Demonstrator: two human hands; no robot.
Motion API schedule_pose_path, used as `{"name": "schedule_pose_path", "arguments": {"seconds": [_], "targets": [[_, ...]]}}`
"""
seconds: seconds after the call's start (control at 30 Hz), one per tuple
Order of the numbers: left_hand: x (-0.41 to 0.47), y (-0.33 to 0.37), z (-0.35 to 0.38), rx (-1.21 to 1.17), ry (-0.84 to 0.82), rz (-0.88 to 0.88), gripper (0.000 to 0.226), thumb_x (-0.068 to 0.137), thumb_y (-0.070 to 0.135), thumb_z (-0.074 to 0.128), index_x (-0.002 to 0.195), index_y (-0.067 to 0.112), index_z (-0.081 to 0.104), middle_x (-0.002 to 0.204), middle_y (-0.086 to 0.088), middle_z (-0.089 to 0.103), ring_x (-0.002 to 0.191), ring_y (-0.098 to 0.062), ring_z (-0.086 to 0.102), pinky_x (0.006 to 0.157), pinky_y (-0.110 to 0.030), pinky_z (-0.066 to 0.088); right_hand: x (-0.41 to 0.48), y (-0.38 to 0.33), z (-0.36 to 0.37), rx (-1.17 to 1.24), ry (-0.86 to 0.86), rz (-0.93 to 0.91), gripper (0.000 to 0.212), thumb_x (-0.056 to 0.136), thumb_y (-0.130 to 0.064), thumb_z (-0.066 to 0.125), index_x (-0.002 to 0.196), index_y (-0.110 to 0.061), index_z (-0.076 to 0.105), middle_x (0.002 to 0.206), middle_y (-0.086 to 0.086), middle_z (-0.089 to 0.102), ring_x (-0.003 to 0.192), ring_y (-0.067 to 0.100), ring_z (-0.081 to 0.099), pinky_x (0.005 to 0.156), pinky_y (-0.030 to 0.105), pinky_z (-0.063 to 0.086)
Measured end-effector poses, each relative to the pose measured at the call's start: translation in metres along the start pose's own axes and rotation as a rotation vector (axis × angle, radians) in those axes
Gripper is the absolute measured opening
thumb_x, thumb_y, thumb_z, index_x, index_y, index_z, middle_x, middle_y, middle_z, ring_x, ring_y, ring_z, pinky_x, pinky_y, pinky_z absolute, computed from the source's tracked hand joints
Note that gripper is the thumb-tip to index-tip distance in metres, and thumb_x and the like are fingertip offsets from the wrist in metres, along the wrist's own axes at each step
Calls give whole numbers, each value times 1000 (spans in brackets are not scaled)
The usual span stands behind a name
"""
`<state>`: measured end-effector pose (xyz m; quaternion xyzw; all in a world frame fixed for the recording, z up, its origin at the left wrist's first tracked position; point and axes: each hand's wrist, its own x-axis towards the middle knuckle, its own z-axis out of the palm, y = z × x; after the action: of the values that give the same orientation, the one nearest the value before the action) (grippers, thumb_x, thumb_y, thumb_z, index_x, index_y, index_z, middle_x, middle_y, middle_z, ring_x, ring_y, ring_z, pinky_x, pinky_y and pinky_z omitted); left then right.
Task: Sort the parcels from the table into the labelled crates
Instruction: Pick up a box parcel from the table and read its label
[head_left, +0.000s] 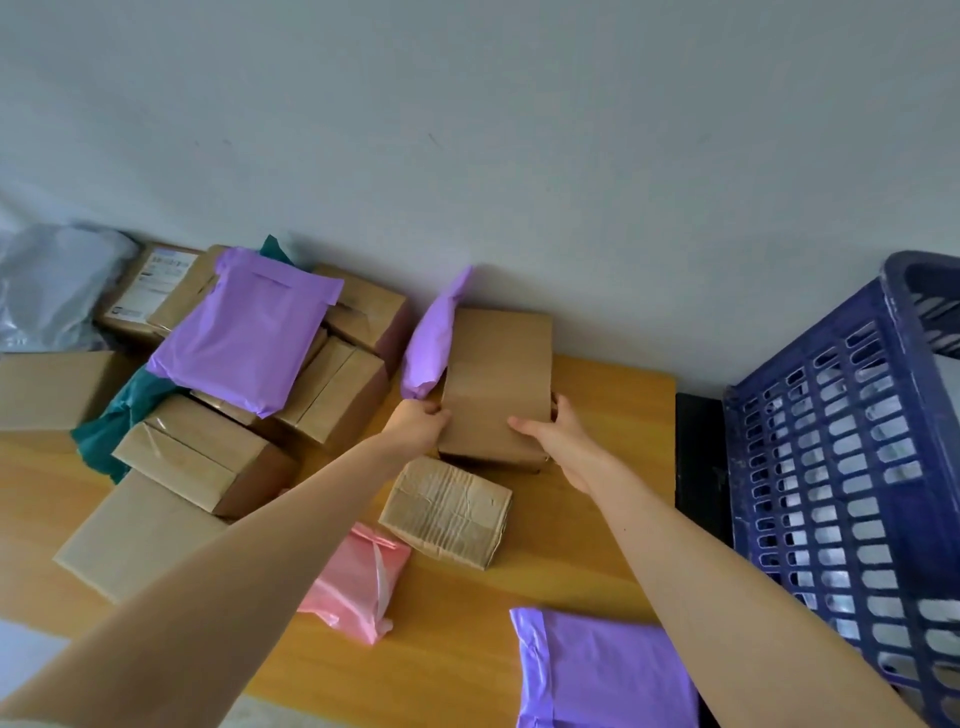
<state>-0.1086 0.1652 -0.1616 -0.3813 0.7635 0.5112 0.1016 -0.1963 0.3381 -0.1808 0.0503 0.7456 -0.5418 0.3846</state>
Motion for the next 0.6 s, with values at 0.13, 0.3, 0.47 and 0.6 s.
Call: {"name": "schedule_pose_path", "arguments": {"seconds": [0.13, 0.3, 0.47, 0.6], "targets": [[-4, 3, 7, -95, 4, 39, 30, 97, 18, 55, 115, -2, 66, 103, -8, 64, 94, -16, 55, 83, -25, 43, -4, -2, -8, 42, 31, -10, 85, 79, -22, 78, 146, -18, 26, 137, 5, 51, 117, 21, 52, 101, 38, 44], [-15, 17, 12, -148, -15, 64, 32, 97, 25, 56, 120, 6, 66, 116, -10, 67, 99, -19, 63, 81, -30, 47, -24, -9, -23, 89, 100, -28, 80, 80, -22, 78, 144, -18, 31, 136, 3, 52, 118, 22, 53, 99, 40, 45], [-34, 35, 14, -190, -155, 73, 38, 98, 37, 50, 122, 12, 66, 120, -4, 67, 114, -20, 59, 92, -30, 43, -57, -14, -40, 162, 179, -39, 72, 81, -25, 76, 140, -21, 35, 132, 2, 54, 115, 23, 53, 99, 44, 44], [-51, 54, 4, -200, -233, 170, 31, 99, 28, 49, 113, 9, 69, 100, -9, 64, 90, -26, 57, 74, -29, 41, -92, -24, -47, 233, 266, -81, 67, 80, -23, 76, 137, -21, 40, 125, 1, 59, 110, 24, 58, 99, 48, 46]]}}
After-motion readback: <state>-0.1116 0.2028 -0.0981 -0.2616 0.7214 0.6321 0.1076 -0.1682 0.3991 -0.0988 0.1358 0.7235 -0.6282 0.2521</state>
